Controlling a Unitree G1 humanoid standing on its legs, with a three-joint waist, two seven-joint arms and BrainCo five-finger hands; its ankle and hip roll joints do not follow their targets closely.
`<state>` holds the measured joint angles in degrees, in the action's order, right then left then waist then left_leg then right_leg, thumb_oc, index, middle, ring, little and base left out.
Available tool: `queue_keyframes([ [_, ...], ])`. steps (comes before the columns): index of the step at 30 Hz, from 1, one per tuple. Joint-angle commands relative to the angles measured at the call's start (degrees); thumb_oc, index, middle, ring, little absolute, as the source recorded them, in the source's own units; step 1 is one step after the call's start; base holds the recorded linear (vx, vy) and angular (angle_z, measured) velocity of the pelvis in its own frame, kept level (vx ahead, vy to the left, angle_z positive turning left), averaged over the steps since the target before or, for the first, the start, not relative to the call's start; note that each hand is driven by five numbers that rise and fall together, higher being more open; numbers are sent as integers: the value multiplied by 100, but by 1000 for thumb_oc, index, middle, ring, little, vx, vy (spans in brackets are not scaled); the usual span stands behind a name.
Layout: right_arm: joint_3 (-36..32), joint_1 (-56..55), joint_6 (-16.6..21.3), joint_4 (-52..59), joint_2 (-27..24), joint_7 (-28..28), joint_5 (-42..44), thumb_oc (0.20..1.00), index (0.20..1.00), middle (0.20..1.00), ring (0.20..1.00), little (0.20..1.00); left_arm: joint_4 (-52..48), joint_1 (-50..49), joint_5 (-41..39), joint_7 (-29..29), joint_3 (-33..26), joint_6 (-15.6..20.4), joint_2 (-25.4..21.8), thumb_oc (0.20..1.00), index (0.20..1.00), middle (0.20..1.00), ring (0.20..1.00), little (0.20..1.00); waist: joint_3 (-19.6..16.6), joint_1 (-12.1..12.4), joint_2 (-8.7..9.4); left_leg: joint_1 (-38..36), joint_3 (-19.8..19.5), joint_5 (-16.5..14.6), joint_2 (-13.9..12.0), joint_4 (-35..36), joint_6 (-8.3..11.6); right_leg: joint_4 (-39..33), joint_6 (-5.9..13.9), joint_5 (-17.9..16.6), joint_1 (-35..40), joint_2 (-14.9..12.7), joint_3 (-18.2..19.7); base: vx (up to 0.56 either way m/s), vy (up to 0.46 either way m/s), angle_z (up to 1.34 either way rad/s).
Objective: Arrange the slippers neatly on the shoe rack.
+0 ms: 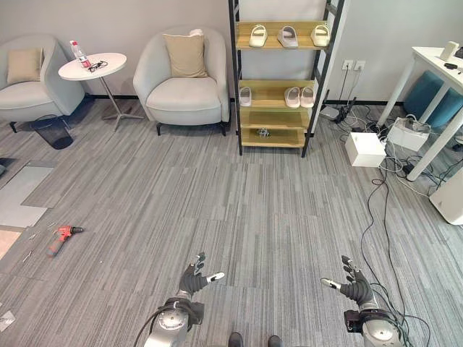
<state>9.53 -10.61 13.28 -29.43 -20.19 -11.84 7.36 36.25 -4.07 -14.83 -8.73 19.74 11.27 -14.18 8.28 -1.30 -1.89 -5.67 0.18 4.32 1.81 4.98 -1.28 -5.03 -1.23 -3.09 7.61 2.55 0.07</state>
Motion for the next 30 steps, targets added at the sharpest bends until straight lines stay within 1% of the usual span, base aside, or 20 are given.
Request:
queue_keyframes([
  [1,19,121,236,392,-97,-42,-10,1000,1000,1000,1000,1000,-100,339,100,19,-47,175,-27,1000,1000,1000,1000,1000,-128,-26,217,-144,-309,-470,-167,2,222,3,654,603,48,-528,330,0,0,0],
  [6,42,81,212,368,-71,9,15,1000,1000,1000,1000,1000,-302,301,4,56,-62,179,-49,1000,1000,1000,1000,1000,-119,-33,213,-141,-312,-469,-157,2,221,3,660,598,48,-545,320,0,0,0],
  [16,148,48,145,176,-25,247,372,1000,1000,1000,1000,1000,-471,187,-73,107,-108,167,-120,1000,1000,1000,1000,1000,-101,-16,237,-113,-285,-468,-147,2,221,3,683,569,11,-567,312,0,0,0],
  [21,163,44,113,208,-56,123,48,1000,1000,1000,1000,1000,-553,159,-101,86,-167,187,-123,1000,1000,1000,1000,1000,-90,3,241,-108,-265,-470,-156,2,222,3,683,579,7,-561,321,0,0,0],
  [30,215,-27,105,210,-79,231,82,1000,1000,1000,1000,1000,-765,229,-130,113,-123,255,-176,1000,1000,1000,1000,1000,-74,-12,269,-122,-268,-488,-171,2,234,3,684,593,20,-556,320,0,0,0],
])
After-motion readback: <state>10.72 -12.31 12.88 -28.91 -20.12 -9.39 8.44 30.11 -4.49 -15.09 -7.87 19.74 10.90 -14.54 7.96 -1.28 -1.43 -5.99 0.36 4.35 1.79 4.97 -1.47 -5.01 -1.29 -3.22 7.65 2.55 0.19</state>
